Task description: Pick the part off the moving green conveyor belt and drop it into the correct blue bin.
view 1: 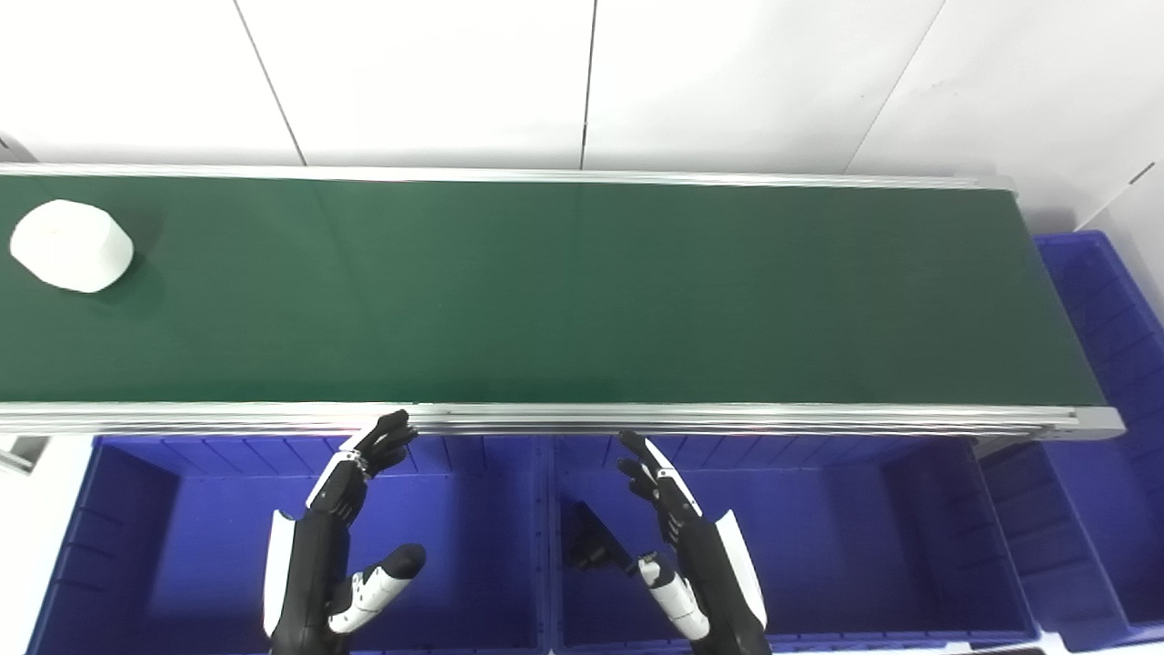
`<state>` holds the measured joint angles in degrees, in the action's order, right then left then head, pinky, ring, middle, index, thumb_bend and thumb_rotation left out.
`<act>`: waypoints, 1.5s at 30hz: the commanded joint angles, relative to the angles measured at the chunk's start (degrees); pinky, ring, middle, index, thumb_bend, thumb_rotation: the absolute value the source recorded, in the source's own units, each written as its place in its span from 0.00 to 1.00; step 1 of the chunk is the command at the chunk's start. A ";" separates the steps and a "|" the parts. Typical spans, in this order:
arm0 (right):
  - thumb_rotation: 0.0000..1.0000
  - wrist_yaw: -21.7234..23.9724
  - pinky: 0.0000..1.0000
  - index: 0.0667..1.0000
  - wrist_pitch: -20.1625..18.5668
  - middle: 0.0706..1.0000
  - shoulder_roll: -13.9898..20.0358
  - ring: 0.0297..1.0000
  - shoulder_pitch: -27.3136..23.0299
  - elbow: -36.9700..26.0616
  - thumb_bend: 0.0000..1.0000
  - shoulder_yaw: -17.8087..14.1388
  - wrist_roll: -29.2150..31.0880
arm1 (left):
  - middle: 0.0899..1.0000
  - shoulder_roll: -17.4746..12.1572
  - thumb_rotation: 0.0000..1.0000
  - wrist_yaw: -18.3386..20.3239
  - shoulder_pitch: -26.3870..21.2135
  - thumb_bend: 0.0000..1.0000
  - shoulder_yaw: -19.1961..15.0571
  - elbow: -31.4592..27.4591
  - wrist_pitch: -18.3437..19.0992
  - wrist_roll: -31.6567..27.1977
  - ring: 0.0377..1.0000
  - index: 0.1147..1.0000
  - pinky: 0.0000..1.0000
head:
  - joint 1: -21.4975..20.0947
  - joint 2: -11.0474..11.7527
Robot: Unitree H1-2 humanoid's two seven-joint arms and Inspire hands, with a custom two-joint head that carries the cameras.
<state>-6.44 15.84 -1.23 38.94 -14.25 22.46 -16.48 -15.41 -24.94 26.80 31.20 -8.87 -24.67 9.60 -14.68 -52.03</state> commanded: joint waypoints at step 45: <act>1.00 -2.67 1.00 1.00 6.28 1.00 -0.61 1.00 0.15 0.92 0.93 -1.91 1.62 | 0.94 9.23 0.92 23.92 4.26 0.76 -13.44 -0.94 -2.25 -8.51 0.95 0.94 0.93 | 6.75 5.06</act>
<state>-9.39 18.95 -1.83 38.84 -12.79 20.68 -15.55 -6.61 -1.38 30.59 17.73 -9.13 -24.70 0.17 -8.00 -46.93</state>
